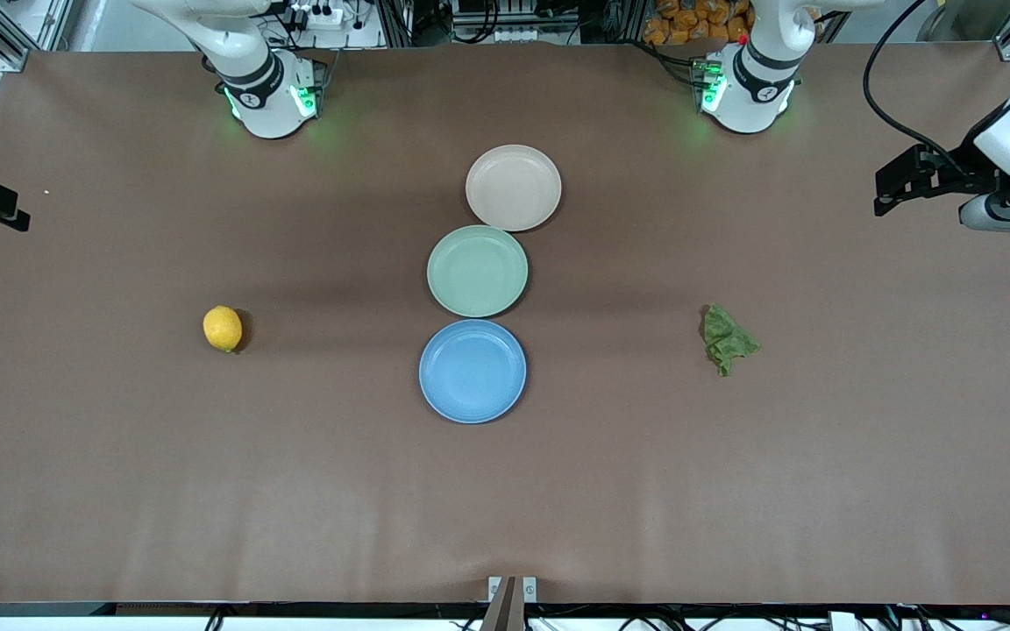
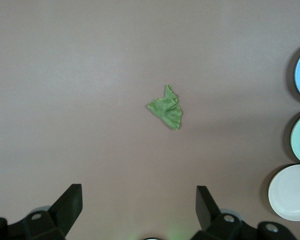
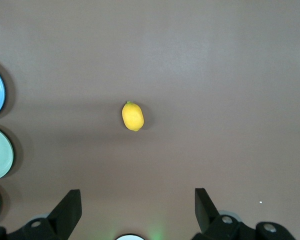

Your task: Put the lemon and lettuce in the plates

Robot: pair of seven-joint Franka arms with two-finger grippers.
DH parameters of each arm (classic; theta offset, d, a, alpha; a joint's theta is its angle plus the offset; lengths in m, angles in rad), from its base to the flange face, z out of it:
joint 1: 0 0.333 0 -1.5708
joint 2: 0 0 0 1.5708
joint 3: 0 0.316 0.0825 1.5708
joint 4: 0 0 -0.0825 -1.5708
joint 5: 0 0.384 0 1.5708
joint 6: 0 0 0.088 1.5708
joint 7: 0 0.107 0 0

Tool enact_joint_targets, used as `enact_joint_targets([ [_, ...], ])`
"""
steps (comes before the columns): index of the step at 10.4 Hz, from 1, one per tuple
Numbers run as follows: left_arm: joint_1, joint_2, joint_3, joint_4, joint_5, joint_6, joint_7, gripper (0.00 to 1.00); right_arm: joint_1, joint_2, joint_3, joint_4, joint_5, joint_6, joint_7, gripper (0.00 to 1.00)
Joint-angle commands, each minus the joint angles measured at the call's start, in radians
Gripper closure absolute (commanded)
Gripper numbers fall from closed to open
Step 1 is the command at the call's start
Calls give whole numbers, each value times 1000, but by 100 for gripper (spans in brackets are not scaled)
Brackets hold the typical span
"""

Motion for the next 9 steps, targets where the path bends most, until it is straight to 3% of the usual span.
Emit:
enact_joint_targets([
  [1,-2,-5,-2,9,-18,-5,10,0,-5,-1,8,5,4,7,4,0],
  [9,-11,51,-13,9,-16,-2,-15,0,-12,6,9,-10,41,22,-10,0],
])
